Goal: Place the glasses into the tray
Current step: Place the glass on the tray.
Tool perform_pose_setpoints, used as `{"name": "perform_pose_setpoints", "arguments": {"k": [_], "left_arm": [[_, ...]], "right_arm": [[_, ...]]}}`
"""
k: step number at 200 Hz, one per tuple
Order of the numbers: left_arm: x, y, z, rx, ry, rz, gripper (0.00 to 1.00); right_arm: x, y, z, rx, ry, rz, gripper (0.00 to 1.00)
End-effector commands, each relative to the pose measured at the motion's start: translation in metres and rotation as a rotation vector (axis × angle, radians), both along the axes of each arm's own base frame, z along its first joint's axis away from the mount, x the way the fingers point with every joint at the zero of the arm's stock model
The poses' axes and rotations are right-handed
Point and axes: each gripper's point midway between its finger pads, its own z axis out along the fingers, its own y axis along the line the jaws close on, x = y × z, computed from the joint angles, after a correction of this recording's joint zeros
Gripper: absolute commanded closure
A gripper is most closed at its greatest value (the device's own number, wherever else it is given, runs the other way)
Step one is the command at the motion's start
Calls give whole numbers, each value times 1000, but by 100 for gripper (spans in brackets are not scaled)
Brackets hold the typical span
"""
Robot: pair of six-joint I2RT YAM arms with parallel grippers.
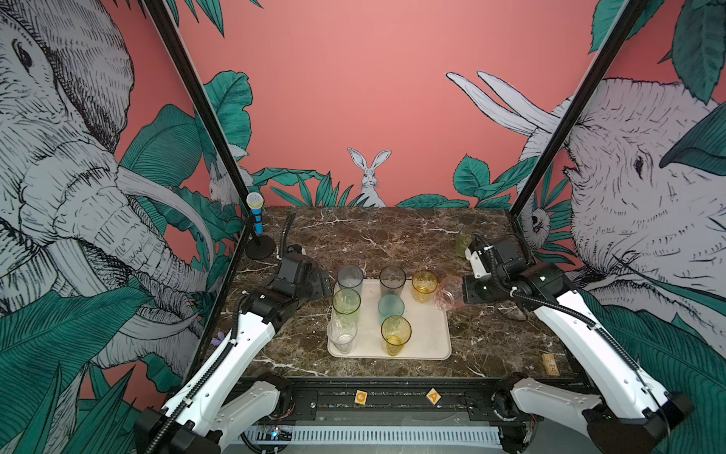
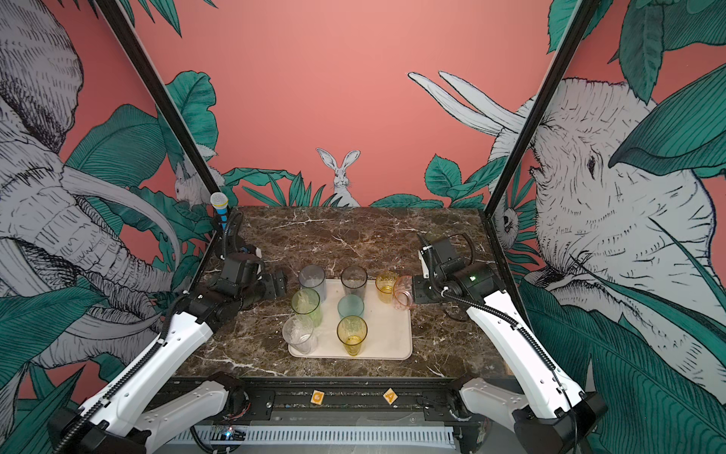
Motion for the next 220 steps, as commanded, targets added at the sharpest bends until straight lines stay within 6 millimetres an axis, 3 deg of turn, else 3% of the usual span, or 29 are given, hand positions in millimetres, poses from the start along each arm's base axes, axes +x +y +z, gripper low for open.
{"name": "perform_pose_setpoints", "arguments": {"k": [1,37,140,220], "left_arm": [[-5,3,-2,-25,2,19,7],[-7,3,-2,-28,-2,20,7],[-7,3,-6,-24,9,18,7],[-8,5,-9,-10,17,20,6]], "right_arm": [[-2,3,-2,-2,-16,-20,98],[-5,14,-18,-26,-32,-10,98],[2,41,-86,-56,12,-3,98],[13,49,-116,-103,59,-6,99]]}}
